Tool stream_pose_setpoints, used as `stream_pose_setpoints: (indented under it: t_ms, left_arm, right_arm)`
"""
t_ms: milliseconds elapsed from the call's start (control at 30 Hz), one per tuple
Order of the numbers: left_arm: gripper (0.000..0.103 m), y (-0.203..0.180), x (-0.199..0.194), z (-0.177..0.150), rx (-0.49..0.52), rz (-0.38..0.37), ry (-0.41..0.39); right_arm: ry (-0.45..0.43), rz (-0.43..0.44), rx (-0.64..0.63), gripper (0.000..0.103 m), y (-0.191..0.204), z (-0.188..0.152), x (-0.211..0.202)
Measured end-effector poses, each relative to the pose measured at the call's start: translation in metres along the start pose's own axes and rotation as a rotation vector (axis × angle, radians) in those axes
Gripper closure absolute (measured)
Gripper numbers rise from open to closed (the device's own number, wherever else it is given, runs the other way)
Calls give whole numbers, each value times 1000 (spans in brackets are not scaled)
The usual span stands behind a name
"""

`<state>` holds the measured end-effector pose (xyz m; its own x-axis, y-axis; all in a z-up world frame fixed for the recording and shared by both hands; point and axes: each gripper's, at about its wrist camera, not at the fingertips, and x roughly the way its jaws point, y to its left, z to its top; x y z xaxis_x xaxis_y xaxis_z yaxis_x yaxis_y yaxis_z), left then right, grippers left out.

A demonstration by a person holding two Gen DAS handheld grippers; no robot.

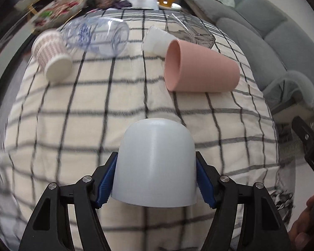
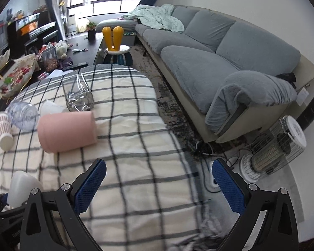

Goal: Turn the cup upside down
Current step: 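Turn the white cup rim-down with the left gripper, set it down, open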

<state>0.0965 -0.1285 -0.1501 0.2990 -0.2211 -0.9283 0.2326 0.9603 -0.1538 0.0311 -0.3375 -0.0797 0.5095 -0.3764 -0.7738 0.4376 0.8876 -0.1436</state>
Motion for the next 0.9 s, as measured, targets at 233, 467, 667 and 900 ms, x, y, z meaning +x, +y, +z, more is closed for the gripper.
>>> stream_pose_setpoints:
  t_ms: [233,467,667,900]
  left_arm:
    - [35,-26,3,-15,-78,-5,-35]
    - [35,-39,13,-19,-77,19,-60]
    - [16,-39,3,-19,-79,50,-80]
    - [13,-28,-24,-22,-75,36,-54]
  right_arm:
    - [14,12,-65,1,-27,-12,1]
    - [32,24,-48,1,-38,-21,5]
    - [29,36,-26,1,-41,-22,1]
    - [20,67,-28,1,-31,-14,-22]
